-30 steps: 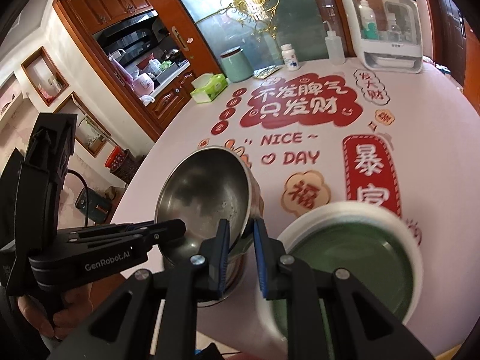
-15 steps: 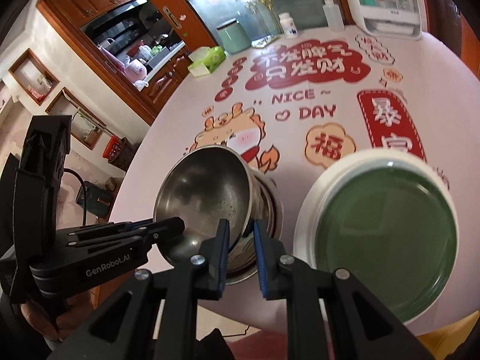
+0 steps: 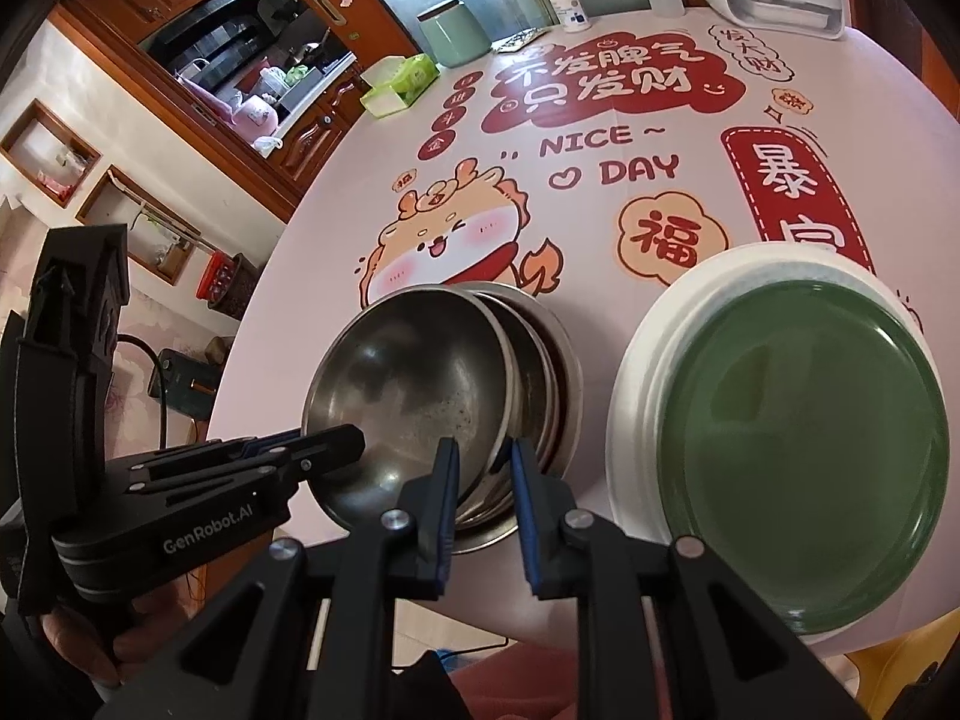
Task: Organize plates and bowls
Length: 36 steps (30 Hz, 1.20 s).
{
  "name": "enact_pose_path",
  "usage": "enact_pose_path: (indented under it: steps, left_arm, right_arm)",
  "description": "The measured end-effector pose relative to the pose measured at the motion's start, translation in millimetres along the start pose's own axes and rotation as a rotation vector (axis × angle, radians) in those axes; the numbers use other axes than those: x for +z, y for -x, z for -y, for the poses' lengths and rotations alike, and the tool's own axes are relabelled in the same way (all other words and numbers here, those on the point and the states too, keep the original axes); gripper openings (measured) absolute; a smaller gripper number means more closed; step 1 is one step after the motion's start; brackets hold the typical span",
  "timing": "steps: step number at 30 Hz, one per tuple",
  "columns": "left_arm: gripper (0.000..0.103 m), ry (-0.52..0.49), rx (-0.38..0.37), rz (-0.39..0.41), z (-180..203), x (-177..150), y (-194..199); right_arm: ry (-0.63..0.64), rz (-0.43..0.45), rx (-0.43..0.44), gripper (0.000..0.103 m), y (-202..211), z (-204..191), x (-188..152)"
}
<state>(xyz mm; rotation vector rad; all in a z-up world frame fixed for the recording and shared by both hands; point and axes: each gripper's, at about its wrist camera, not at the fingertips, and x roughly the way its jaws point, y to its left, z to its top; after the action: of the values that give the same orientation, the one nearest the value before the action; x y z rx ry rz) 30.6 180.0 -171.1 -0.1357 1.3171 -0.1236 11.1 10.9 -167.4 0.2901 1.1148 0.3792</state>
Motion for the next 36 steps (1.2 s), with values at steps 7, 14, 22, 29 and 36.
enact_pose_path:
  steps: [7, 14, 22, 29, 36]
  left_arm:
    - [0.019, 0.005, -0.017, 0.011, -2.2, 2.6, 0.1]
    - [0.023, 0.004, -0.030, 0.019, -1.9, 2.8, 1.8]
    - [0.032, -0.006, -0.057, 0.066, 1.6, 4.5, 18.4]
    - [0.048, 0.028, -0.046, 0.074, -8.7, 11.3, 20.4]
    - [0.062, 0.073, -0.030, 0.062, -25.2, 15.2, 13.8]
  right_arm:
    - [-0.014, -0.040, -0.009, 0.032, -7.5, 1.0, 0.2]
    - [-0.007, -0.050, -0.005, 0.035, -6.5, 0.1, -0.5]
    - [-0.073, -0.067, 0.041, 0.038, -0.4, 13.5, -4.3]
    - [-0.192, -0.117, 0.110, 0.060, -1.0, 32.9, -10.8]
    - [-0.321, -0.166, 0.162, 0.065, -10.9, 50.8, -18.9]
